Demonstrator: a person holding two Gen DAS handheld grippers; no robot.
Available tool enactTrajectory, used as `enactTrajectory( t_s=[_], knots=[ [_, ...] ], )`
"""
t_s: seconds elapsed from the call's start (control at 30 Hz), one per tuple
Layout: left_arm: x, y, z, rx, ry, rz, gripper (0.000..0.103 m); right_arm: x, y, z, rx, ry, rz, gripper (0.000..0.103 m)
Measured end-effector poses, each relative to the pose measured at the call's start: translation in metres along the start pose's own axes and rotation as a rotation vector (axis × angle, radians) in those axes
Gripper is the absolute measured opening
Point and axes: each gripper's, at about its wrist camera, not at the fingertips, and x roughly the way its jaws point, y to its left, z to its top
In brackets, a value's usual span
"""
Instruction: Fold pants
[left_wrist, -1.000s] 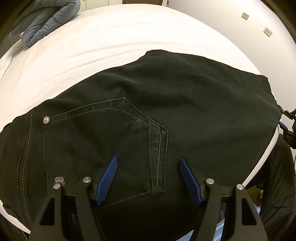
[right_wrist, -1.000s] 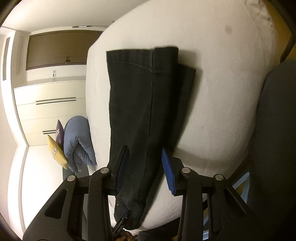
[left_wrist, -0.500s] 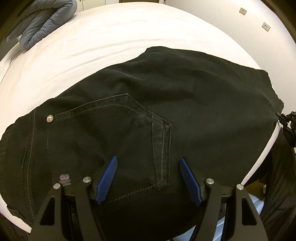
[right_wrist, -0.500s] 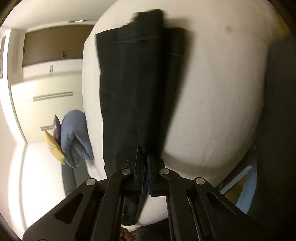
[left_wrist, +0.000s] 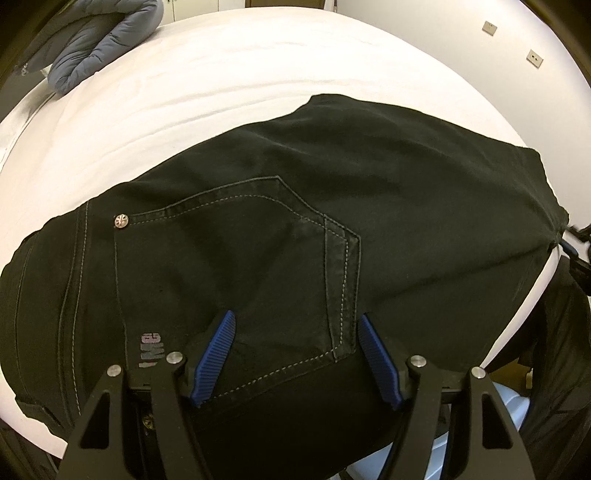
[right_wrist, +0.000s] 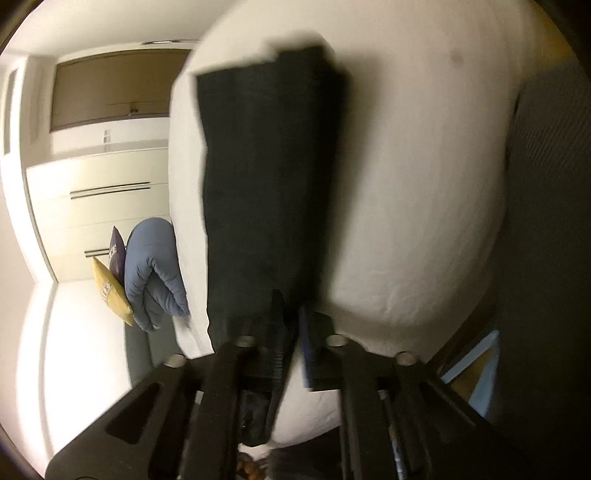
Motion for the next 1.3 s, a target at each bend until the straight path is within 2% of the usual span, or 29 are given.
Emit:
enactTrajectory(
  t_s=[0.03, 0.07, 0.13, 0.23, 0.3, 0.37, 0.43, 0.47, 0.5, 0.53, 0.57, 0.6, 0.67, 0.77, 0.9, 0.97, 1.03, 1.07, 1.1, 1.13, 1.17, 1.23, 1.27, 1.3],
  knots=[
    [0.000, 0.000, 0.000, 0.000, -0.001, 0.003, 0.071, -0.008, 0.006, 0.000, -0.028, -0.030, -0.019, 0.059],
    [-0.001, -0.001, -0.001, 0.000, -0.002, 0.006, 0.071, -0.018, 0.011, 0.002, -0.050, -0.070, -0.052, 0.066],
    [-0.003, -0.002, -0.001, 0.001, 0.002, 0.019, 0.071, -0.032, 0.026, 0.005, -0.098, -0.132, -0.112, 0.068],
    [-0.012, -0.009, 0.001, -0.007, -0.002, 0.036, 0.071, -0.029, 0.068, 0.007, -0.275, -0.139, -0.134, 0.068],
    [-0.022, -0.011, 0.003, -0.020, -0.025, 0.029, 0.071, -0.008, 0.101, 0.005, -0.410, -0.097, -0.092, 0.066],
    [-0.028, -0.011, 0.006, -0.025, -0.049, 0.034, 0.071, 0.030, 0.126, 0.004, -0.487, -0.004, -0.017, 0.065],
    [-0.025, -0.007, 0.004, -0.033, -0.037, 0.049, 0.071, 0.072, 0.132, 0.008, -0.526, 0.097, 0.009, 0.050],
    [-0.022, -0.006, 0.000, -0.038, -0.028, 0.055, 0.071, 0.101, 0.129, 0.011, -0.518, 0.149, -0.017, 0.048],
    [-0.019, -0.001, -0.002, -0.047, -0.021, 0.054, 0.071, 0.125, 0.124, 0.014, -0.501, 0.198, -0.031, 0.041],
    [-0.017, 0.005, -0.005, -0.060, -0.025, 0.037, 0.071, 0.148, 0.118, 0.018, -0.488, 0.237, -0.056, 0.028],
    [-0.018, 0.010, -0.008, -0.072, -0.035, 0.017, 0.071, 0.169, 0.110, 0.023, -0.490, 0.238, -0.131, 0.017],
    [-0.020, 0.015, -0.010, -0.083, -0.042, 0.009, 0.068, 0.184, 0.105, 0.029, -0.498, 0.234, -0.168, 0.000],
    [-0.024, 0.020, -0.013, -0.078, -0.044, 0.011, 0.065, 0.191, 0.098, 0.053, -0.464, 0.181, -0.133, 0.000],
    [-0.026, 0.025, -0.018, -0.065, -0.052, 0.003, 0.065, 0.190, 0.103, 0.077, -0.468, 0.055, -0.154, 0.000],
    [-0.035, 0.036, -0.021, -0.084, -0.076, -0.005, 0.065, 0.193, 0.123, 0.088, -0.486, -0.086, -0.290, 0.000],
    [-0.049, 0.036, -0.024, -0.078, -0.108, 0.031, 0.065, 0.194, 0.139, 0.072, -0.493, -0.098, -0.317, 0.007],
    [-0.065, 0.028, -0.029, -0.064, -0.166, 0.046, 0.066, 0.209, 0.158, 0.028, -0.540, -0.003, -0.202, 0.007],
    [-0.070, 0.026, -0.030, -0.070, -0.192, 0.039, 0.069, 0.226, 0.170, -0.005, -0.579, 0.095, -0.130, 0.007],
    [-0.074, 0.027, -0.033, -0.081, -0.216, 0.036, 0.073, 0.242, 0.175, -0.033, -0.620, 0.185, -0.096, 0.007],
    [-0.076, 0.024, -0.033, -0.093, -0.230, 0.045, 0.074, 0.267, 0.179, -0.073, -0.676, 0.307, -0.069, 0.007],
    [-0.078, 0.030, -0.035, -0.109, -0.235, 0.053, 0.074, 0.285, 0.178, -0.099, -0.703, 0.378, -0.056, 0.007],
    [-0.088, 0.049, -0.043, -0.142, -0.235, 0.053, 0.074, 0.323, 0.171, -0.139, -0.755, 0.488, -0.076, 0.007],
    [-0.095, 0.060, -0.047, -0.154, -0.245, 0.073, 0.074, 0.347, 0.164, -0.151, -0.781, 0.513, -0.133, 0.003],
    [-0.105, 0.074, -0.051, -0.165, -0.260, 0.090, 0.074, 0.365, 0.163, -0.151, -0.785, 0.503, -0.170, 0.000]
  ],
)
